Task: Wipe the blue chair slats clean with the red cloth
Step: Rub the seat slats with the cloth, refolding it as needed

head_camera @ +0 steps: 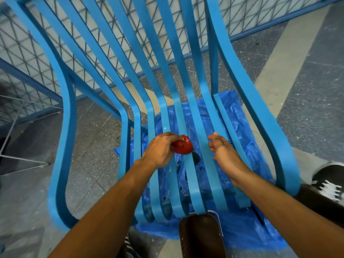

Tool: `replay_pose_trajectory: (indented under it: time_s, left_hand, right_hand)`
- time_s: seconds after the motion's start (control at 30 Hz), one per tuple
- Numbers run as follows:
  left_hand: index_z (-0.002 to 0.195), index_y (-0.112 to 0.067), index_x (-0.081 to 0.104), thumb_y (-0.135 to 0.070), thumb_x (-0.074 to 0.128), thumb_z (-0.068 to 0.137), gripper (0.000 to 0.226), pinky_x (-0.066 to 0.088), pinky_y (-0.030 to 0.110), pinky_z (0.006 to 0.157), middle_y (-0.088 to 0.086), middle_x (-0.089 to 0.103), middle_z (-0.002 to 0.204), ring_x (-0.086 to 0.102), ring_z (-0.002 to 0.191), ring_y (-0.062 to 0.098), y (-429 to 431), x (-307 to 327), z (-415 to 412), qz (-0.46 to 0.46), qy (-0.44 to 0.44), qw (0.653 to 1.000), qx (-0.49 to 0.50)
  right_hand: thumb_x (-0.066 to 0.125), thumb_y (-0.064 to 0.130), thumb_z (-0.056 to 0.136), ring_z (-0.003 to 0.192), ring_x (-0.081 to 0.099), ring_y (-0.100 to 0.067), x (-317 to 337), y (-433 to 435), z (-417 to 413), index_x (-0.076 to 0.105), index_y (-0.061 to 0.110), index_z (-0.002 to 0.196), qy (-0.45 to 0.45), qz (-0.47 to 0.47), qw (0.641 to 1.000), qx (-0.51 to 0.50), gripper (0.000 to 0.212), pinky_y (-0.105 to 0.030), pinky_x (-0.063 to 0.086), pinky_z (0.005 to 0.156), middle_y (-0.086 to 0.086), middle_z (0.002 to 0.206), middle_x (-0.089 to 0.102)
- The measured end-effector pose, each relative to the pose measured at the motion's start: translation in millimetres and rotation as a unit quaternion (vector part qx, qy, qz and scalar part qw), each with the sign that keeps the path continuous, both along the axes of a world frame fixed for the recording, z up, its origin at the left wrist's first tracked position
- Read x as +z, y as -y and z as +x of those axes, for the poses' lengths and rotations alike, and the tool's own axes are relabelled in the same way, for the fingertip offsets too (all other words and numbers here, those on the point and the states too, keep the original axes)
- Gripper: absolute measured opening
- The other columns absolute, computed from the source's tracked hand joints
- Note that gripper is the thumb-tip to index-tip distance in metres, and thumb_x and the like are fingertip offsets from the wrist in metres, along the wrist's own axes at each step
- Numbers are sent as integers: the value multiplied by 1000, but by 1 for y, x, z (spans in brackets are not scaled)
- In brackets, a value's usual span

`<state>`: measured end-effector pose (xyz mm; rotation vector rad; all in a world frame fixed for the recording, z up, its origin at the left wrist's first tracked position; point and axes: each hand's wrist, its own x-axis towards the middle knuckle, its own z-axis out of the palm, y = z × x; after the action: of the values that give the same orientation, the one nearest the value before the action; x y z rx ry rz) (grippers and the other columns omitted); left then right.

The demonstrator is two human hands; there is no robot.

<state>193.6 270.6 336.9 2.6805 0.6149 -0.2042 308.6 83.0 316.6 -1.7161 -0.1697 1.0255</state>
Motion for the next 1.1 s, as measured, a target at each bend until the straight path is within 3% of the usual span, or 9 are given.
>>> replay_pose_trajectory:
  time_s: [0.1,0.2,0.3,0.4,0.7,0.97,1.1]
  left_hand:
    - [121,-23,69,16,52,81,58,47,35,105,1,65,128,60,118,21,-8,10,-1,-66,-5,998,17]
    - [127,-26,65,8,56,89,51,42,30,109,0,64,131,57,120,17,-11,21,14,-83,61,988,111]
    - [129,-25,62,-1,59,91,46,47,34,104,2,67,126,60,116,21,-18,18,44,-87,112,968,209]
    - [130,-25,62,-2,58,89,47,51,36,100,6,68,124,62,114,28,-15,9,66,-66,87,963,245]
    - [132,-28,61,8,55,76,67,50,41,95,8,62,125,62,110,35,34,3,40,32,25,989,142]
    - [133,-31,58,8,57,75,70,51,42,96,0,60,130,58,114,28,66,8,-9,41,-14,999,31]
    - [123,-30,65,6,55,73,62,51,32,92,-2,65,121,63,108,22,65,20,-25,-47,5,998,51]
  right_hand:
    - [27,66,96,140,43,-20,-2,1,0,47,32,144,4,-4,1000,6,63,-49,30,118,3,152,47]
    - [26,66,97,141,41,-18,-2,0,1,45,34,146,-3,-3,1000,10,61,-49,29,119,5,153,45]
    - [25,68,96,140,42,-18,-2,0,1,46,35,145,-2,-7,1000,9,62,-49,30,118,6,152,46]
    - [23,75,90,140,42,-18,-3,-1,1,45,37,145,1,-11,1000,13,71,-50,29,118,7,152,45]
    - [19,84,80,139,44,-20,3,-1,0,48,37,143,19,-27,999,23,83,-51,31,117,5,151,48]
    - [24,56,103,138,43,-20,24,3,-4,49,27,143,109,-50,989,86,55,-37,31,110,1,150,46]
    - [36,51,103,132,49,-20,31,10,-12,54,27,134,210,-65,965,144,43,-38,37,110,2,142,50]
